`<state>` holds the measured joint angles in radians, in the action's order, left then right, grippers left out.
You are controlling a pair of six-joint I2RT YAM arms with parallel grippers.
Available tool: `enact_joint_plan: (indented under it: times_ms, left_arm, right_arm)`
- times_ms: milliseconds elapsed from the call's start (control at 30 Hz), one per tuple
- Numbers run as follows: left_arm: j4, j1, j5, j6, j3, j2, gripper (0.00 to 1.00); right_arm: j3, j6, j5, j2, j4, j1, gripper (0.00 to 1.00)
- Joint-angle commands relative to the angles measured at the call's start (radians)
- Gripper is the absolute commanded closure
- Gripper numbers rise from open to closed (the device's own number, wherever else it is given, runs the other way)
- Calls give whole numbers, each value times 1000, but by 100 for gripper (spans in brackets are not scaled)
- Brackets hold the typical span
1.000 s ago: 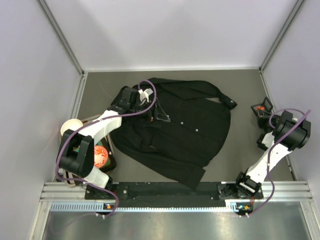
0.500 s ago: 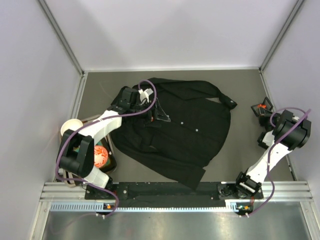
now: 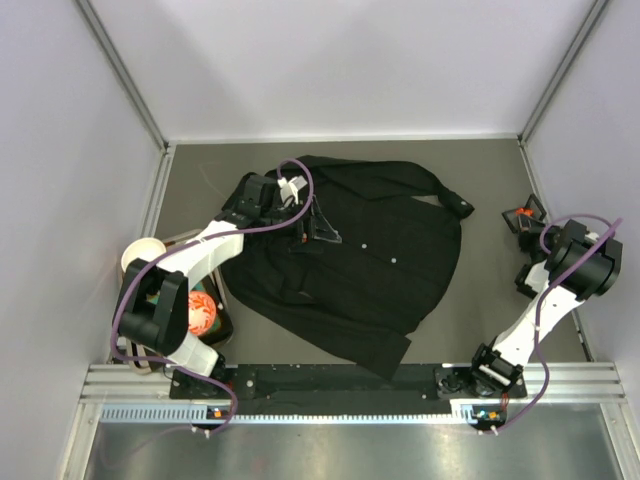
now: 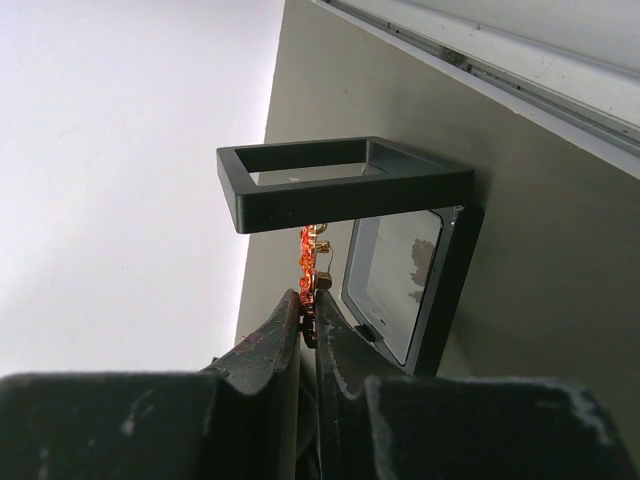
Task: Remove the brooch from the garment
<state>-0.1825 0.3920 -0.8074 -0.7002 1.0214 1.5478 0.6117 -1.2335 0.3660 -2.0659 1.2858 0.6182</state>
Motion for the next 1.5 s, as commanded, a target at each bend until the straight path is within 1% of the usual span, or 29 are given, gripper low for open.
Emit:
enact_joint_plan:
  times_ms: [0,900,1267,1300,1400,1467]
  left_arm:
    - [44,4,-23,16,17,12,10]
    - [40,5,-27,21,17,-5,10]
    - [40,8,-27,21,16,-9,10]
    - [40,8,-27,22,14,-11,10]
    - [41,8,-29,22,14,-11,10]
    - [41,7,-29,22,14,-12,10]
  right_arm:
    - [34,31,-16,-5,40,-1,92]
    - [62,108,-24,30,-117,-23,88]
    - [74,132,-18,46,-164,-26,82]
    - [74,134,-18,49,-170,-26,79]
    - [68,147,-24,64,-181,-28,77]
    - [57,157,-29,72,-186,-28,75]
